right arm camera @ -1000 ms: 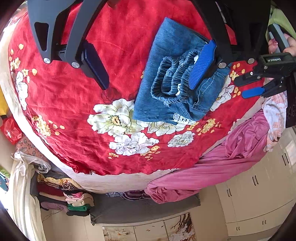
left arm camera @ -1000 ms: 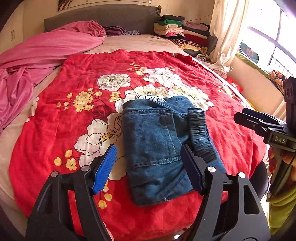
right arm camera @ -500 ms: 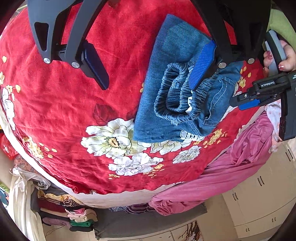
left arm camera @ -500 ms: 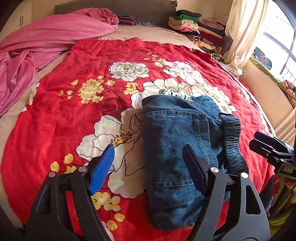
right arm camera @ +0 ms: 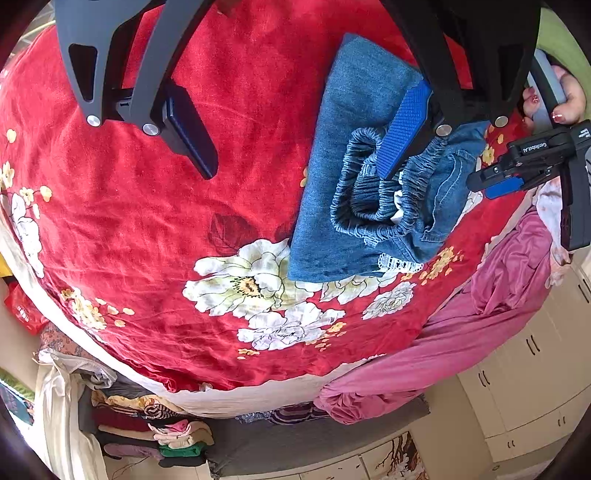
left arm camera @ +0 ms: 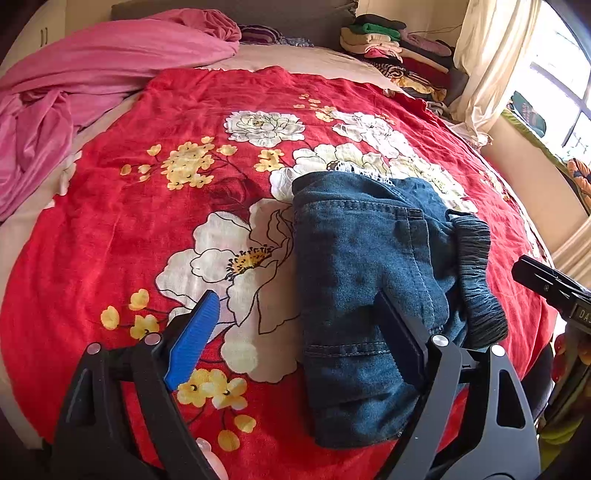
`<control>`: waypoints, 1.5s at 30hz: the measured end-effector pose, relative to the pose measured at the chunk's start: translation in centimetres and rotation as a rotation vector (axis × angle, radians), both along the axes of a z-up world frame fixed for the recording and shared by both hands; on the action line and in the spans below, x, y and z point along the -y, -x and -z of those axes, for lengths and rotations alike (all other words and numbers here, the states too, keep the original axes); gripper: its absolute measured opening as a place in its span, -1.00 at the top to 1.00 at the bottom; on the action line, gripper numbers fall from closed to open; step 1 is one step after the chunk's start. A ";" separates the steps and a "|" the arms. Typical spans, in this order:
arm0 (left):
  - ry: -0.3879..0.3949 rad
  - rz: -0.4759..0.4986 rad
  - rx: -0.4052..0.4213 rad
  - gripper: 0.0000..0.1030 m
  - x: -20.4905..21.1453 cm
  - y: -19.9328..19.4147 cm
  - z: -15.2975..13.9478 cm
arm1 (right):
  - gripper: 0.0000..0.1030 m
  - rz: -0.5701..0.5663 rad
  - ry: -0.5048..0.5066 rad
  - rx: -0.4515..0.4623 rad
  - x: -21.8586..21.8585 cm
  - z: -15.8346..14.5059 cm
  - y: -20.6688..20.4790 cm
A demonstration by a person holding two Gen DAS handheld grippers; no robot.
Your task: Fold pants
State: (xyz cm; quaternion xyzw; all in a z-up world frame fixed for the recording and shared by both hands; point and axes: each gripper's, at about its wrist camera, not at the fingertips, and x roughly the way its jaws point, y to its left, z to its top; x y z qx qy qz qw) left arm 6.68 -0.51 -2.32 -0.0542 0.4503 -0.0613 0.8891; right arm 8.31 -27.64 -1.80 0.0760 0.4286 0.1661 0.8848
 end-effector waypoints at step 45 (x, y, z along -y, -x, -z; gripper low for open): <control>0.031 0.044 0.046 0.59 5.1 -1.0 -1.2 | 0.63 -0.146 -0.072 0.043 -4.5 0.1 -0.8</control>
